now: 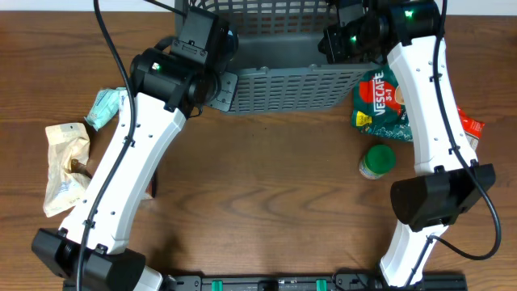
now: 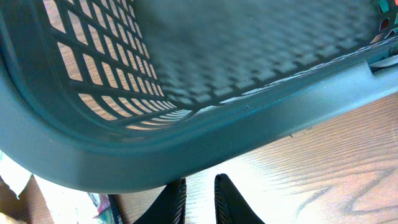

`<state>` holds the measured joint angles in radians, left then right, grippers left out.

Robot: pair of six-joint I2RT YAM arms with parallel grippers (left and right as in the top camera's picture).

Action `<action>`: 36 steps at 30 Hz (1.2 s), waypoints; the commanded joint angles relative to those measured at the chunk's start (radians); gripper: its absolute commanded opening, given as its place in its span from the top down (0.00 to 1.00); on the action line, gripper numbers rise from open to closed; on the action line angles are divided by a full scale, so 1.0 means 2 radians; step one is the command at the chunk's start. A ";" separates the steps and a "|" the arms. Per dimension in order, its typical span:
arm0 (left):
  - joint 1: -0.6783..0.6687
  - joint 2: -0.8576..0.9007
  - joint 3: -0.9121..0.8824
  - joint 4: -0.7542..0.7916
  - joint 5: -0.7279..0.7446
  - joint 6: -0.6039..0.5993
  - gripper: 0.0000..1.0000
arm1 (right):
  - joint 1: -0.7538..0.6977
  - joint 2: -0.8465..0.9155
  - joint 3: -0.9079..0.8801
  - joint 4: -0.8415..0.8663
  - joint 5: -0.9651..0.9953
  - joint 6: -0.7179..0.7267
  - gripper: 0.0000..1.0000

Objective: Pack container

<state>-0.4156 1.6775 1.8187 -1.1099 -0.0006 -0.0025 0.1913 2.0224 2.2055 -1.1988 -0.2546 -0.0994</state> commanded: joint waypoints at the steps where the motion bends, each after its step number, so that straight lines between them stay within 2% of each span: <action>1: 0.003 0.001 0.010 0.003 -0.010 0.003 0.83 | 0.004 0.012 0.000 0.001 0.004 -0.007 0.99; 21: 0.003 0.001 0.010 0.022 -0.010 0.005 0.83 | 0.016 0.012 0.000 -0.060 0.002 -0.002 0.99; 29: 0.003 0.001 0.010 0.021 -0.010 0.005 0.83 | 0.016 0.012 0.000 -0.060 0.016 -0.002 0.98; 31: 0.003 0.001 0.010 0.019 -0.010 0.005 0.83 | 0.016 0.012 0.000 -0.052 0.027 -0.002 0.96; 33: 0.003 0.000 0.010 0.017 -0.021 0.004 0.73 | 0.016 0.012 0.000 -0.040 0.033 -0.002 0.91; 36: 0.003 -0.010 0.010 0.011 -0.060 0.002 0.67 | 0.015 0.012 0.000 -0.016 0.034 -0.002 0.74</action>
<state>-0.4156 1.6775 1.8187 -1.0824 -0.0349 0.0010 0.2138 2.0228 2.2051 -1.2514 -0.2081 -0.0956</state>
